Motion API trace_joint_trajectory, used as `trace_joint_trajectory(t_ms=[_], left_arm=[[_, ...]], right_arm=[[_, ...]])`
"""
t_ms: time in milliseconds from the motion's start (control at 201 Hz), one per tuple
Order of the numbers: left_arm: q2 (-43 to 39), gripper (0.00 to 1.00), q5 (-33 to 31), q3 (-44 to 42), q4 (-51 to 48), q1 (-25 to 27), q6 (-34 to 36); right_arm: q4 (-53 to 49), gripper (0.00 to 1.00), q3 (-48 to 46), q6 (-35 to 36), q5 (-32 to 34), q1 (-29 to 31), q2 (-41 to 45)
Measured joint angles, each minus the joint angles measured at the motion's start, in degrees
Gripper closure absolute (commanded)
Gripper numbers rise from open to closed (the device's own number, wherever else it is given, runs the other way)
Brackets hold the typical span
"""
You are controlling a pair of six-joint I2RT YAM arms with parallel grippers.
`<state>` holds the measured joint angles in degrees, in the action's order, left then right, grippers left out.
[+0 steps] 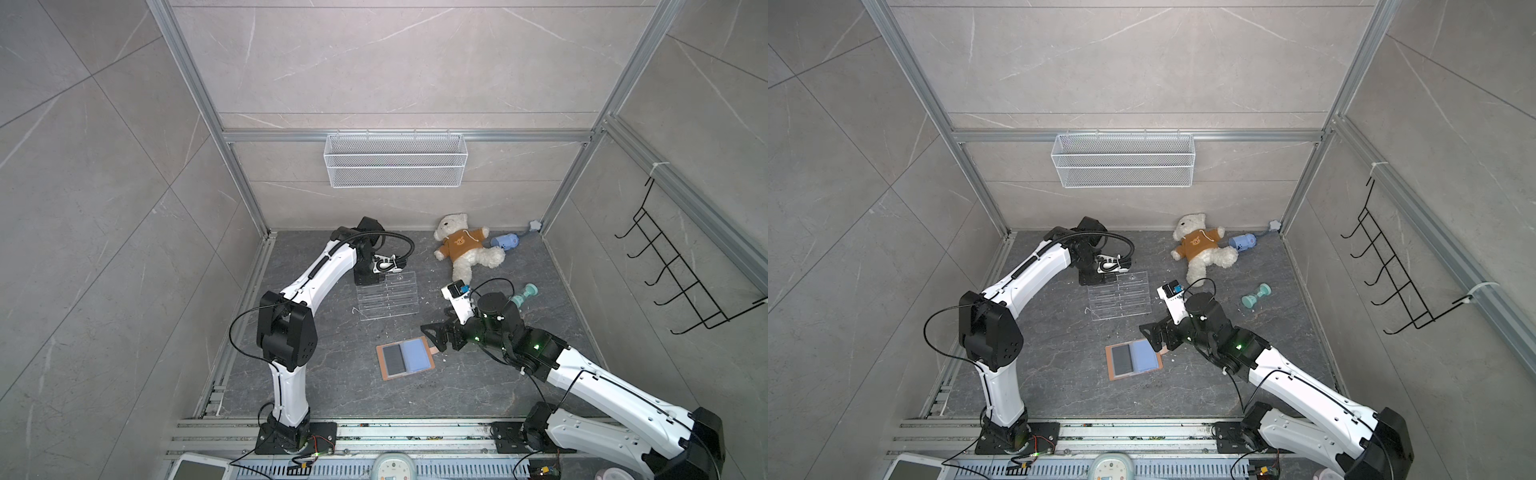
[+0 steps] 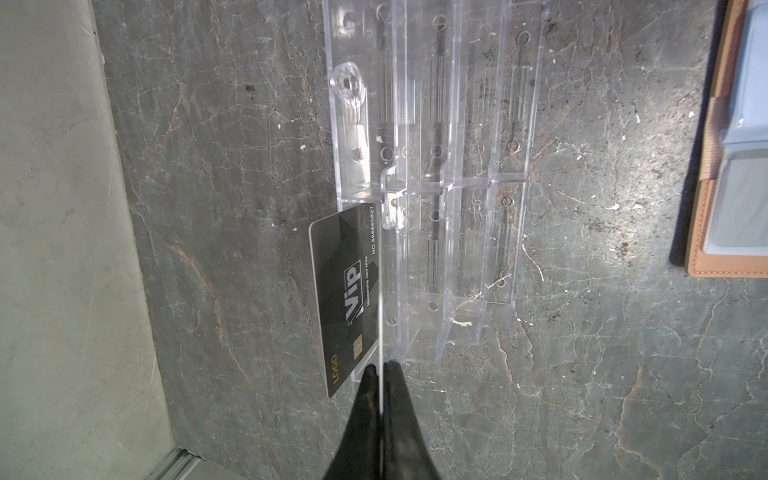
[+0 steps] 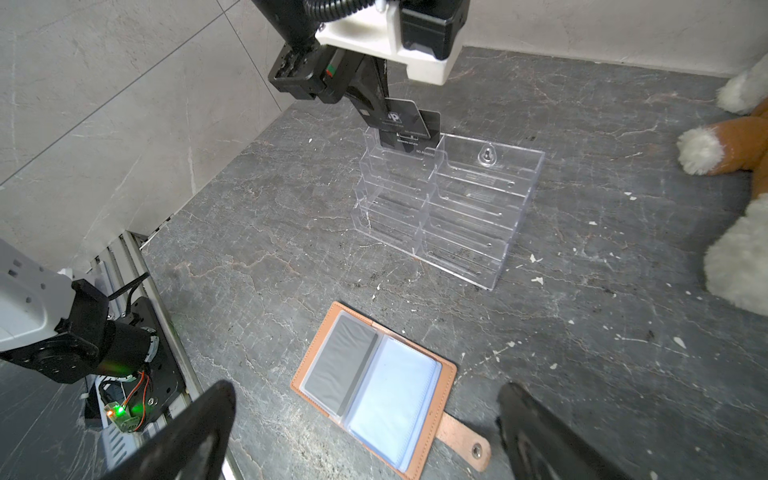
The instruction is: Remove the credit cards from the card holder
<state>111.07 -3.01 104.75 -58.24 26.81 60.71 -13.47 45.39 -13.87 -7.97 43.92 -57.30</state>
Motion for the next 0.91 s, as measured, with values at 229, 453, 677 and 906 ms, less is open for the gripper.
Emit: trace_joint_trajectory(t_ms=[229,453,677,906], left_arm=[[0.6,1.00,-0.4,0.7,0.0,-0.5,0.7],[2.4,1.00,-0.6,0.8,0.2,-0.6,0.9],[2.9,1.00,-0.5,0.8,0.2,-0.8,0.8],[3.3,1.00,-0.5,0.8,0.2,-0.9,0.8]], right_arm=[[0.0,0.00,0.0,0.0,-0.4,0.0,-0.3],[0.0,0.00,0.0,0.0,-0.6,0.0,-0.5],[0.0,0.00,0.0,0.0,-0.9,0.0,-0.5],[0.0,0.00,0.0,0.0,-1.2,0.0,-0.7]])
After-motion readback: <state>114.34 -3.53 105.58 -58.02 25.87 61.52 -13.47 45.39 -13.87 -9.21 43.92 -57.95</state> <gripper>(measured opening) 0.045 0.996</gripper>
